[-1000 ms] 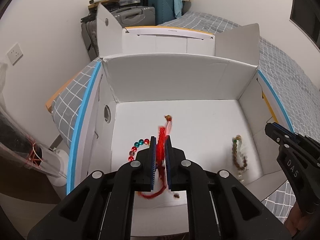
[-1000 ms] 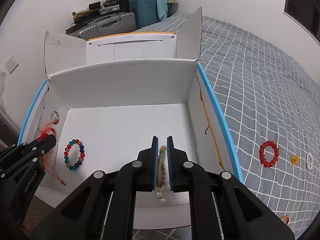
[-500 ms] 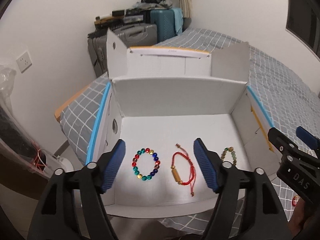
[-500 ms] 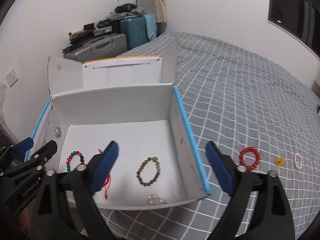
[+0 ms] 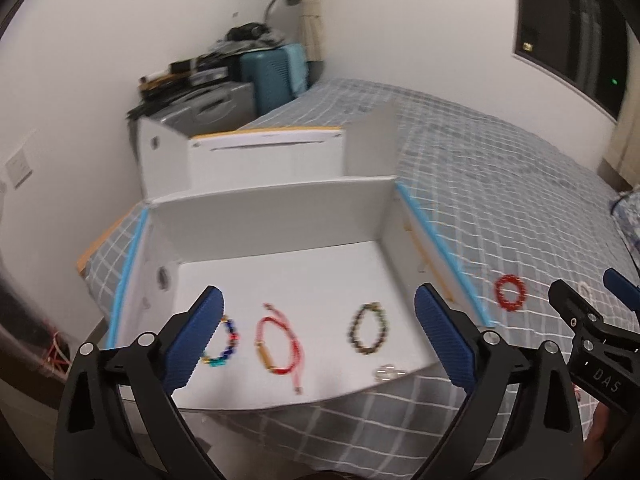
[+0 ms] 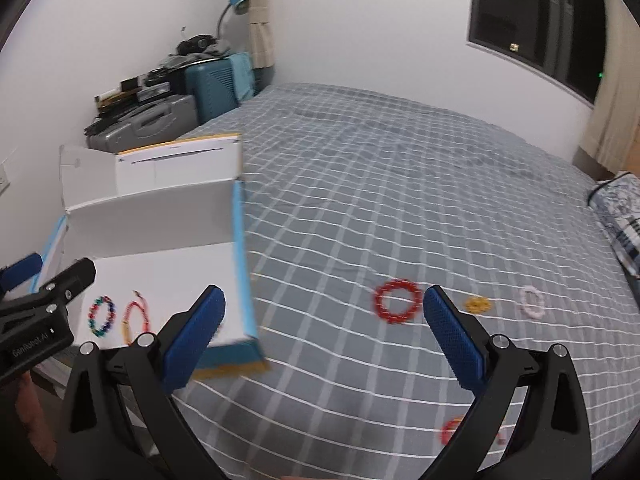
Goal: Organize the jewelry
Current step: 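Move both tools back toward the bracelets left on the bed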
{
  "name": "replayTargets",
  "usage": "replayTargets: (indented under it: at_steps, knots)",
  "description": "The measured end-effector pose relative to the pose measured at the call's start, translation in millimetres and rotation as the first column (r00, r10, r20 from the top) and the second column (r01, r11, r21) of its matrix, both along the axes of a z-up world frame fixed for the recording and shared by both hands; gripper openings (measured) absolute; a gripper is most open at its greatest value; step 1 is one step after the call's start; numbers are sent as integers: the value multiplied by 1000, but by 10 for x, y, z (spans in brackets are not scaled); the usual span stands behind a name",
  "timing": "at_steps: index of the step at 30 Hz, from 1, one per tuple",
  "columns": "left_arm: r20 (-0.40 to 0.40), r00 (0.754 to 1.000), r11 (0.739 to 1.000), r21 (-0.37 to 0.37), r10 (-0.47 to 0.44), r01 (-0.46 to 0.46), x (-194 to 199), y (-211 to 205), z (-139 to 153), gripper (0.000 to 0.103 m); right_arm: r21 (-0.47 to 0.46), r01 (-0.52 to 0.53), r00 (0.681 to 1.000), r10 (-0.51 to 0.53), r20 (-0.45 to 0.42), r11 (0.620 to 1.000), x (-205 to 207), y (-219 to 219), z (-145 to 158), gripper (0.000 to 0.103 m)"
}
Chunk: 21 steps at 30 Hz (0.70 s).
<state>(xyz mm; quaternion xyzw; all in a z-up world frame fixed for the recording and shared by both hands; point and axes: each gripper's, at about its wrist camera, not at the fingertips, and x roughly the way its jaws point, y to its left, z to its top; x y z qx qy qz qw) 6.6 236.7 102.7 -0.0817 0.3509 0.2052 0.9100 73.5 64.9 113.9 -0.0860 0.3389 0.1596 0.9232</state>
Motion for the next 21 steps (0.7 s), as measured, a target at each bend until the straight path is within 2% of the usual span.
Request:
replayTargets:
  at_steps: [10, 15, 21]
  knots:
    - [-1, 986, 986, 26, -168, 168, 457, -947, -24, 97, -11, 134, 991, -134, 8, 991, 9, -1027, -32, 95]
    - [-11, 973, 973, 0, -231, 231, 685, -1282, -127, 97, -13, 200, 979, -201, -22, 980, 42, -1477, -202, 95]
    - [-29, 950, 950, -26, -312, 311, 972, -1718, -329, 97, 0, 255, 964, -254, -77, 967, 58, -1868, -540, 95]
